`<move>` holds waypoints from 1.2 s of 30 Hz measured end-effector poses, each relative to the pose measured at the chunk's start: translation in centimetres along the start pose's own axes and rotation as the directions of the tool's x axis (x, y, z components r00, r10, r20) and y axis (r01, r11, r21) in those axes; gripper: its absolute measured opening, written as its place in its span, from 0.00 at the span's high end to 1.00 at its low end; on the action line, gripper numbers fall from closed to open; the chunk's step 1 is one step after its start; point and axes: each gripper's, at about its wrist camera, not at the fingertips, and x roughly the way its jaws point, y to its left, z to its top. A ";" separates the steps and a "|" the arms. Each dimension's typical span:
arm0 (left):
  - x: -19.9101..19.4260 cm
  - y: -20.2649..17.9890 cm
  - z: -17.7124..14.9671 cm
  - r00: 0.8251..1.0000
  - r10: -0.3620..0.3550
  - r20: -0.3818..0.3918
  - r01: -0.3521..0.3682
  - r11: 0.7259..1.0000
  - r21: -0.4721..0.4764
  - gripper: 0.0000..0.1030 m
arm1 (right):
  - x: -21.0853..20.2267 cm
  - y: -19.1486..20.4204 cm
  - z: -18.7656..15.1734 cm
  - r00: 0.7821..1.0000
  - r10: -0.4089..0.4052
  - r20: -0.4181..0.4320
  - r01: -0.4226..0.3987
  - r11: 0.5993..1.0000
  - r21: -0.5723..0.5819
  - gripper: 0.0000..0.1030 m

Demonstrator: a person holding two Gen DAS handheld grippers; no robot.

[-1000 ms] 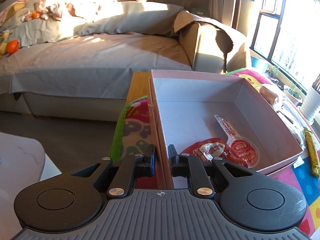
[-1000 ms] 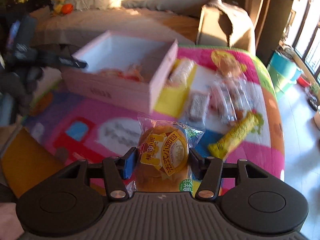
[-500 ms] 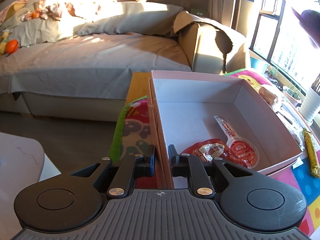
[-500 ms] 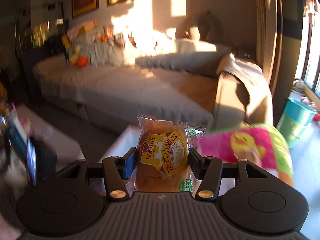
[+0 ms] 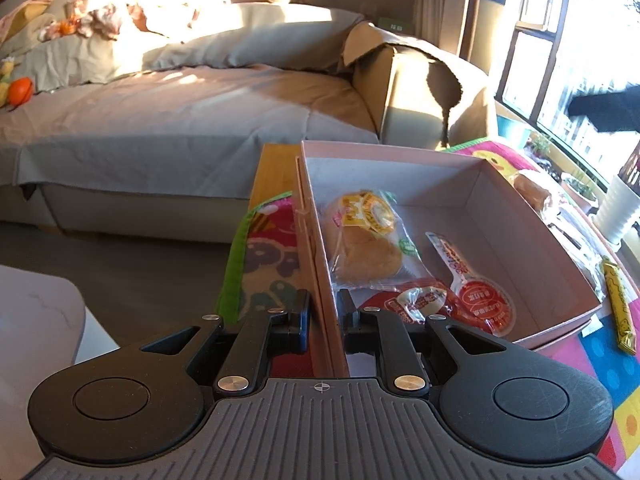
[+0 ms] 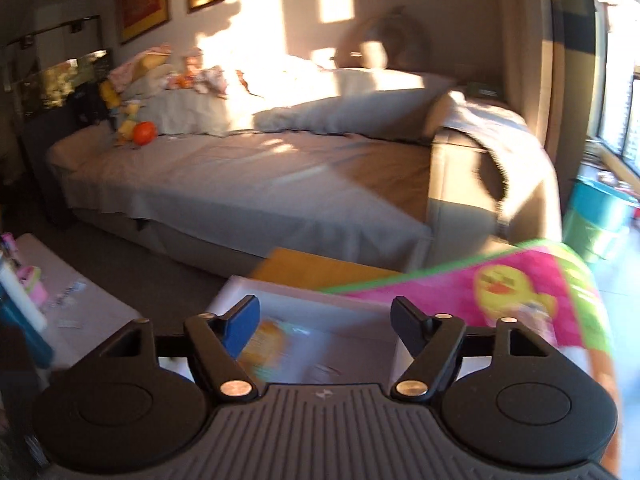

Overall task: Organize objects
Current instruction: 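Carry the bun into the pink box and open the right tool, then grasp the square bread loaf in clear wrap with the right tool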

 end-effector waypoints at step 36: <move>-0.2 -0.4 0.4 0.999 0.036 -0.018 -0.035 0.999 0.021 0.86 | 11.3 -8.9 -7.0 0.952 0.085 -0.294 -0.011 0.969 0.245 0.73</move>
